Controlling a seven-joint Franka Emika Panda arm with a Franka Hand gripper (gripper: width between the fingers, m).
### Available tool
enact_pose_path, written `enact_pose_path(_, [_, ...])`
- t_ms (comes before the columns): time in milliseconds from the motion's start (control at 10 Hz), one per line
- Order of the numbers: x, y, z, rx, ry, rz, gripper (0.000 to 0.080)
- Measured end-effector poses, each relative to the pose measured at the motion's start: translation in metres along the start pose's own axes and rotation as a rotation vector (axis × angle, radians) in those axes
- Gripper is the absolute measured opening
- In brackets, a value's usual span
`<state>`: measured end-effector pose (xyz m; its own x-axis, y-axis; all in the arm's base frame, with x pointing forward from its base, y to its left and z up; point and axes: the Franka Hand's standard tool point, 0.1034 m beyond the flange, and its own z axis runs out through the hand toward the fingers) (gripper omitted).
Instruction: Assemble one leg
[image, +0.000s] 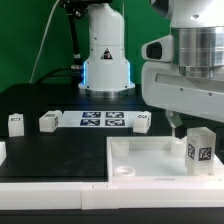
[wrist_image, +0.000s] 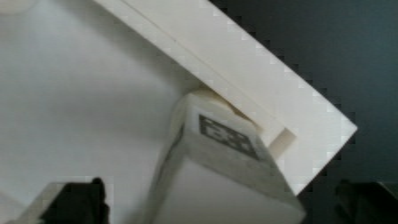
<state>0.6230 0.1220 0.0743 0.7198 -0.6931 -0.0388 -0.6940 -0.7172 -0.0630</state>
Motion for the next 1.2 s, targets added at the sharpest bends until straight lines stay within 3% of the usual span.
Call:
enact_pose_path(500, [-0.0020, -0.0008, 0.0010, -0.047, 0.027, -0.645, 0.0649])
enact_pose_path(700, [0.0024, 0.0021, 0.0002, -0.050, 0.024, -0.812, 0.0649])
enact_pose_path(1000, [0.0034, 0.0029, 0.0004, -0.050, 0.024, -0.804, 0.0649])
enact_pose_path(1100, [0.0034, 0.0030, 0.0005, -0.049, 0.024, -0.771, 0.0524])
enact_pose_path(1200, [0.0032, 0.0030, 0.0007, -0.042, 0.022, -0.705, 0.0524])
